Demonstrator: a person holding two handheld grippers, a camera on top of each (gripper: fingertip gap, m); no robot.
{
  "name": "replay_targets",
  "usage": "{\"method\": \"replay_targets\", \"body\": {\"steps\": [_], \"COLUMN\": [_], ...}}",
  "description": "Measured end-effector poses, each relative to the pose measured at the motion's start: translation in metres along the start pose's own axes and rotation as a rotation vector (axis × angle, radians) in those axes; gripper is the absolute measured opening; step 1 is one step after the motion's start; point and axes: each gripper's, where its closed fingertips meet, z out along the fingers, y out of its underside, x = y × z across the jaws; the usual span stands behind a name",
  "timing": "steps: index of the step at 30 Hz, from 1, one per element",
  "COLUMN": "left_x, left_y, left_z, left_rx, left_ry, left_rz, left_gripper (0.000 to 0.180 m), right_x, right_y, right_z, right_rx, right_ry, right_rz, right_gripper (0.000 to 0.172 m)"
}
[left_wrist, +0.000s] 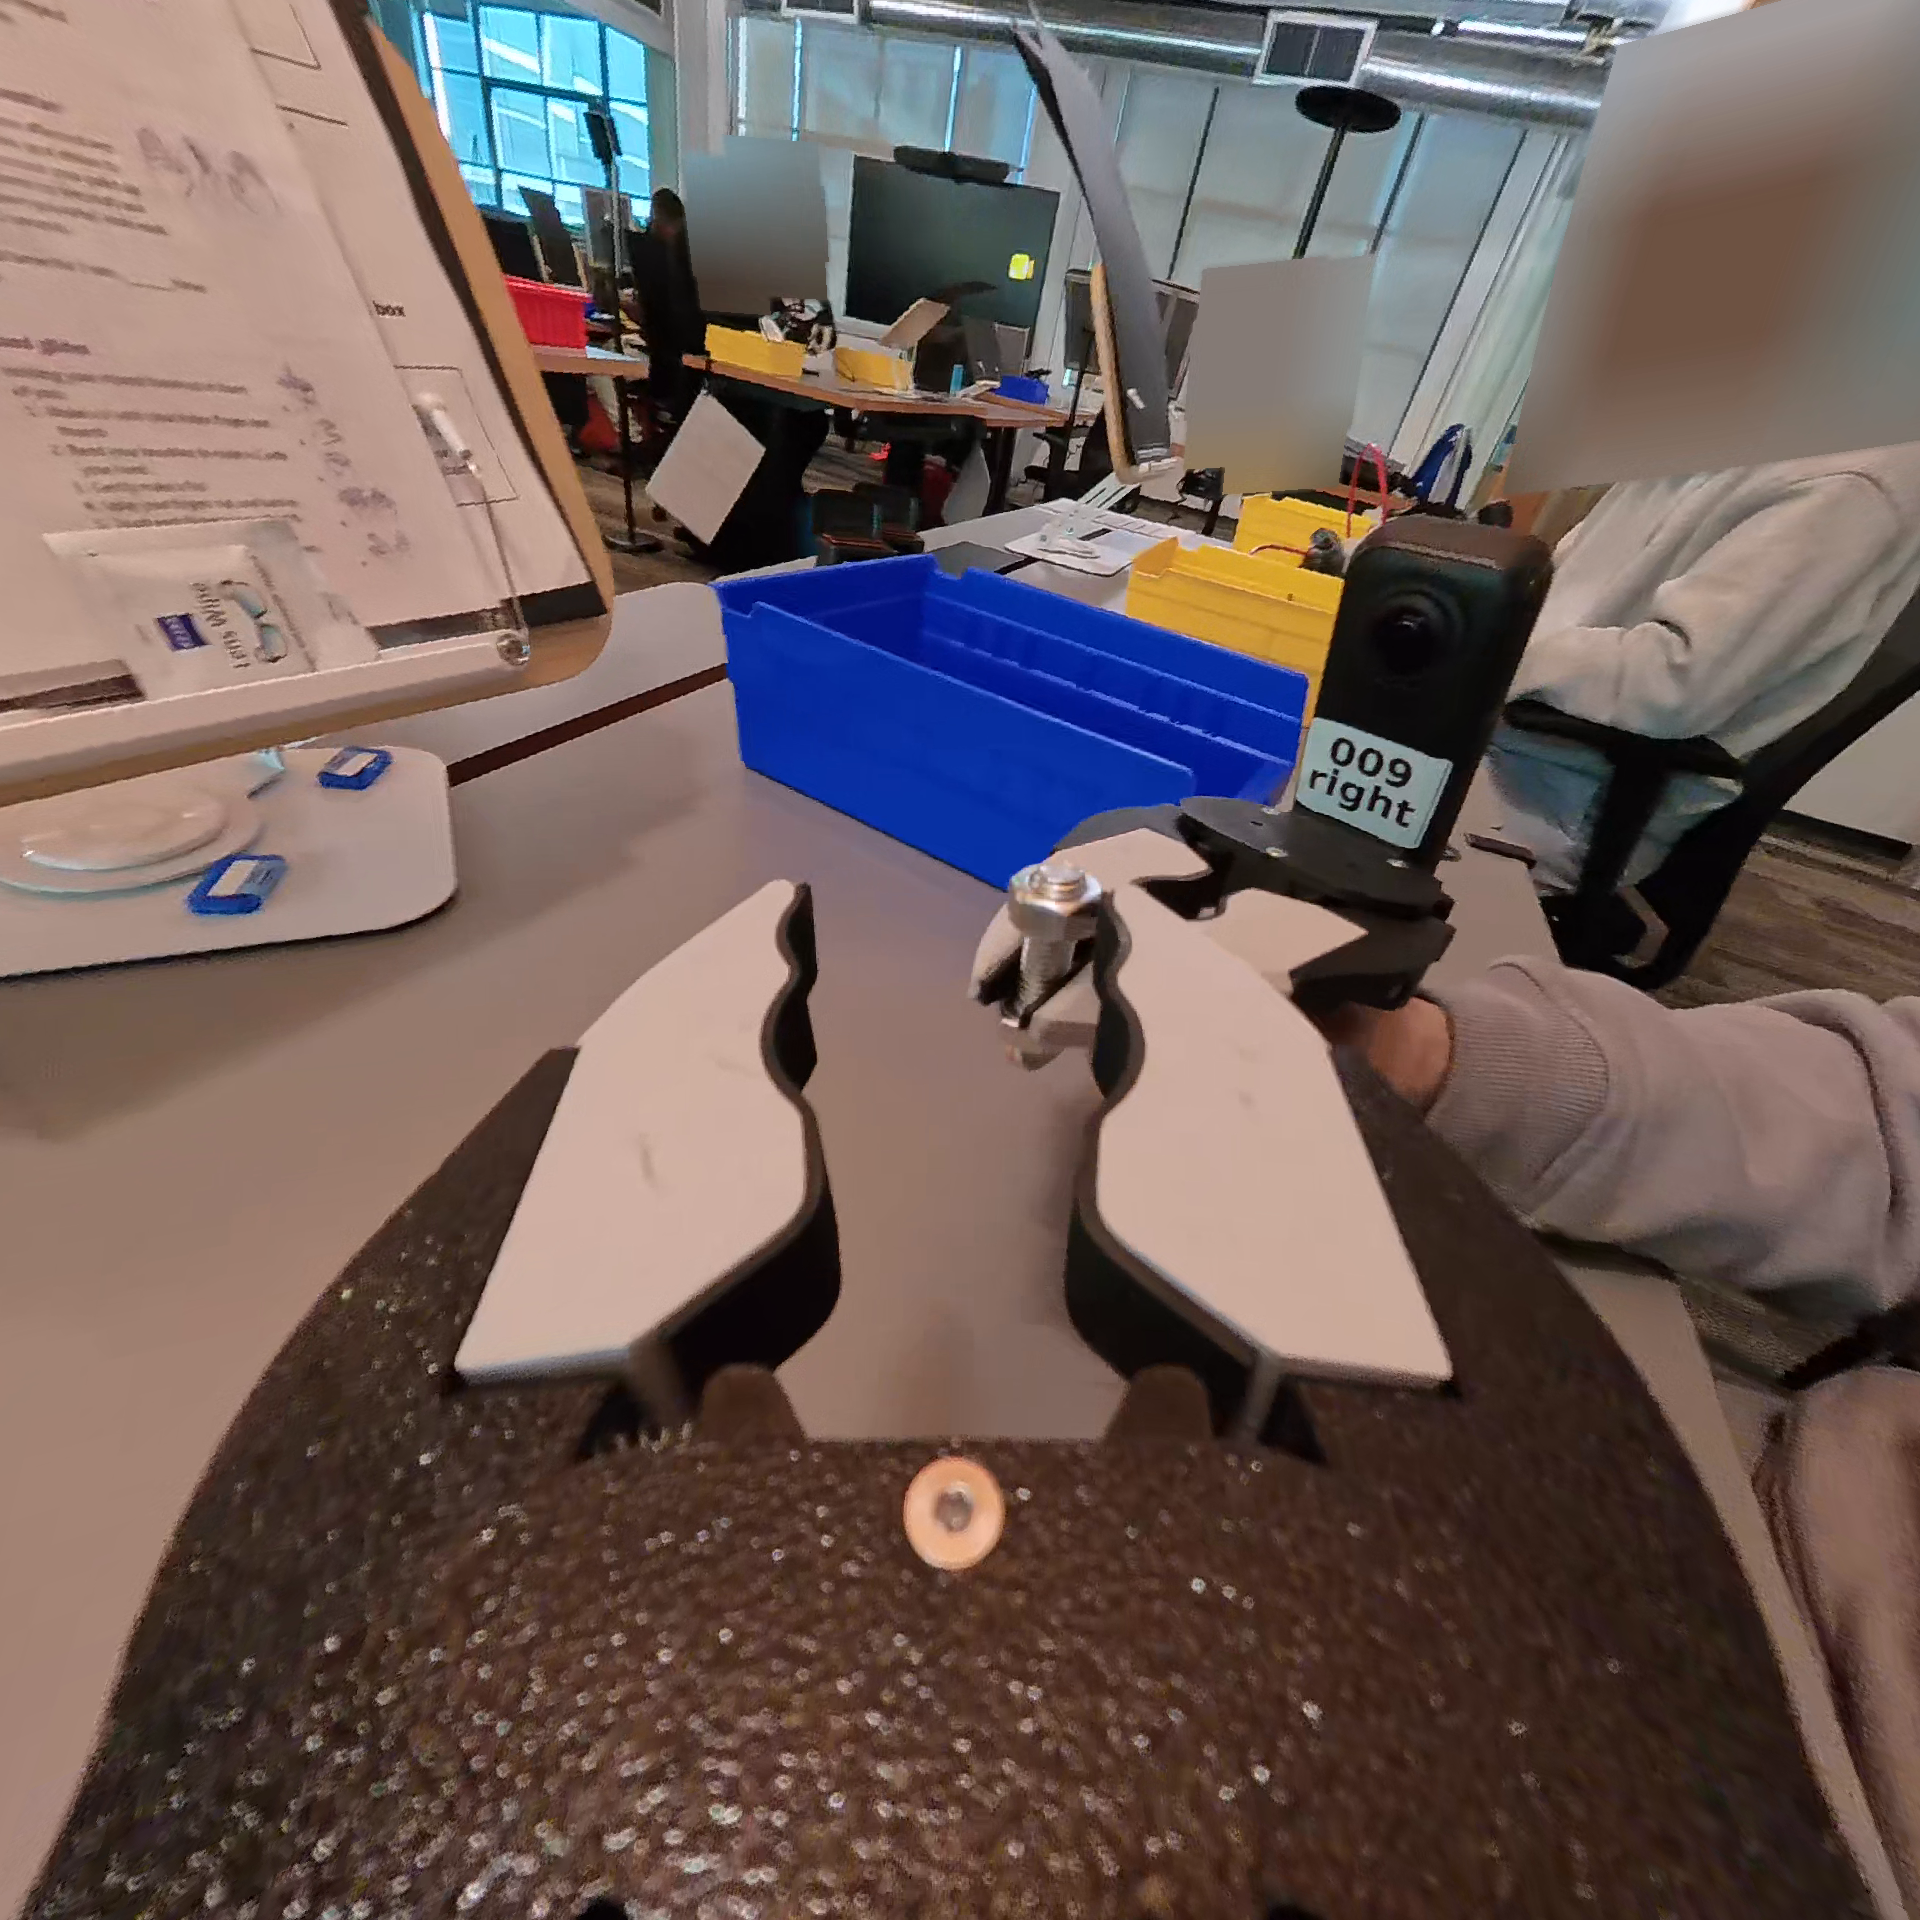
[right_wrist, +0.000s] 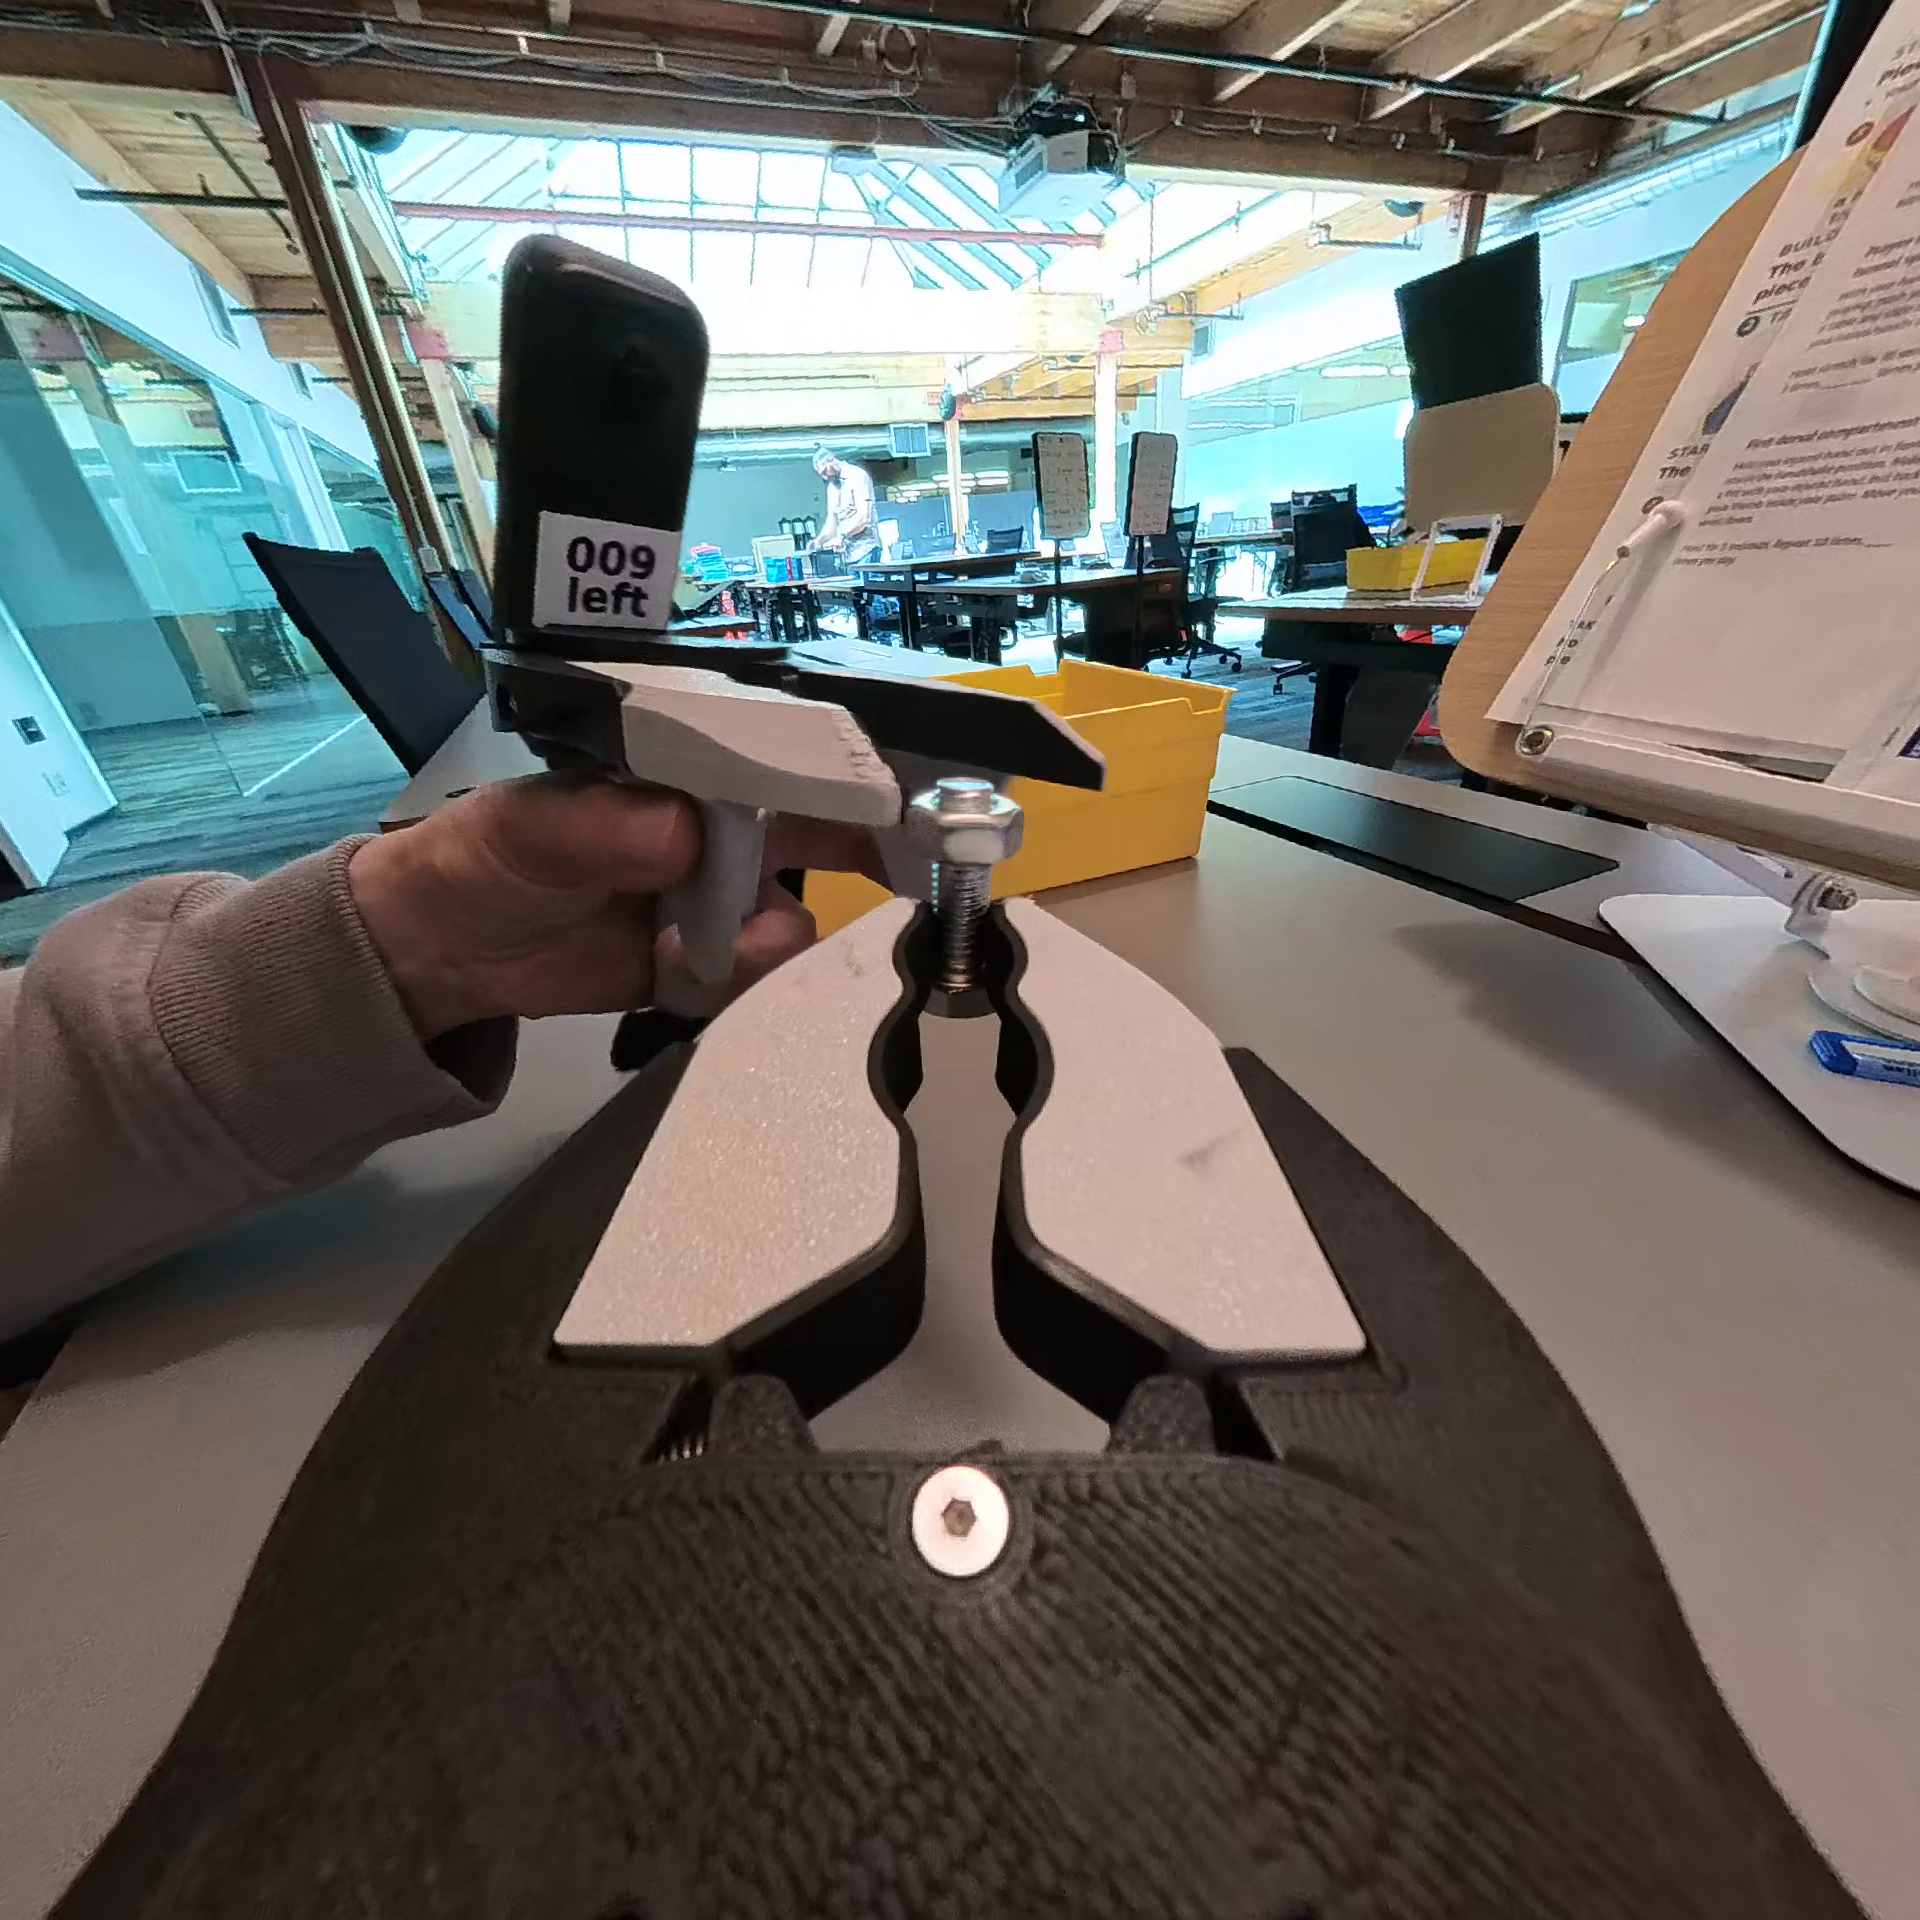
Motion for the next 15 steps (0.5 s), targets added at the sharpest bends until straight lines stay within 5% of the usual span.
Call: {"method": "replay_targets", "body": {"steps": [12,15], "left_x": [-0.005,-0.006], "left_y": [-0.003,0.001], "left_z": [-0.04,-0.052], "left_rx": [0.07,0.075], "left_ry": [-0.034,-0.044], "left_rz": [-0.024,-0.032], "left_gripper": [0.05,0.049], "right_x": [0.012,0.027], "right_y": [-0.018,-0.035], "right_z": [-0.012,-0.031], "right_rx": [0.018,-0.087], "right_ry": [0.016,0.117], "right_rz": [0.138,0.103], "right_gripper": [0.009,0.009]}}
